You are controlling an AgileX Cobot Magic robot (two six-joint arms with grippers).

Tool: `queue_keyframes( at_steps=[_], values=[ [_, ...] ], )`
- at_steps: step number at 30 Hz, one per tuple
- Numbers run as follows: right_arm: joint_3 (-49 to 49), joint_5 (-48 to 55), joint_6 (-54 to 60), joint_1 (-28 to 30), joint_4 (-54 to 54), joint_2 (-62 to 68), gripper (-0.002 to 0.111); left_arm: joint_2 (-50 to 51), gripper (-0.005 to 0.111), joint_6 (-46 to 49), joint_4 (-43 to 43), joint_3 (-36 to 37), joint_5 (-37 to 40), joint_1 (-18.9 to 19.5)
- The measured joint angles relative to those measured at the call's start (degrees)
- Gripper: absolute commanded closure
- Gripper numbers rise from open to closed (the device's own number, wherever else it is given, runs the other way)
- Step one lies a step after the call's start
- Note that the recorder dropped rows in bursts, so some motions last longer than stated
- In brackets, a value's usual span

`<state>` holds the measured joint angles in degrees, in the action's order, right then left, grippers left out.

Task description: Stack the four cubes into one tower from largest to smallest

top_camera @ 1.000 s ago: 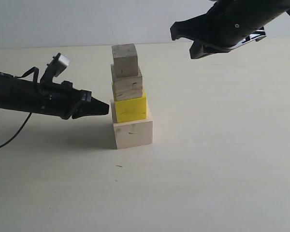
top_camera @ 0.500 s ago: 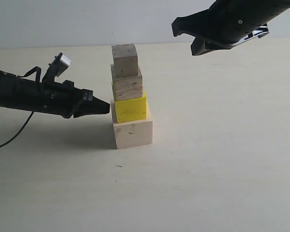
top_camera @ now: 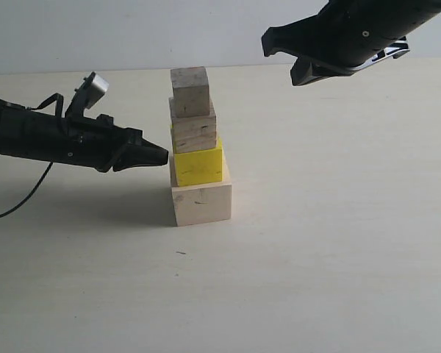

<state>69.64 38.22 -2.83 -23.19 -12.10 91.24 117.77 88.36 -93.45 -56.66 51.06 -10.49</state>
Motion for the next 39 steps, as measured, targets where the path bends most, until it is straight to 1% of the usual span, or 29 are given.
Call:
queue_keyframes(
  at_steps=[19,26,39],
  values=[
    [0.0,0.19,-0.56,0.0,0.0,0.0,0.108,0.21,0.107,0.0,0.58,-1.89,-0.21,-0.08],
    [0.0,0.34,-0.8,0.0,0.0,0.0,0.108,1.17,0.107,-0.34,2.29,-1.9,-0.42,-0.44],
    [0.0,0.26,-0.8,0.0,0.0,0.0,0.108,1.17,0.107,-0.46,2.62,-1.9,-0.9,-0.47]
  ],
)
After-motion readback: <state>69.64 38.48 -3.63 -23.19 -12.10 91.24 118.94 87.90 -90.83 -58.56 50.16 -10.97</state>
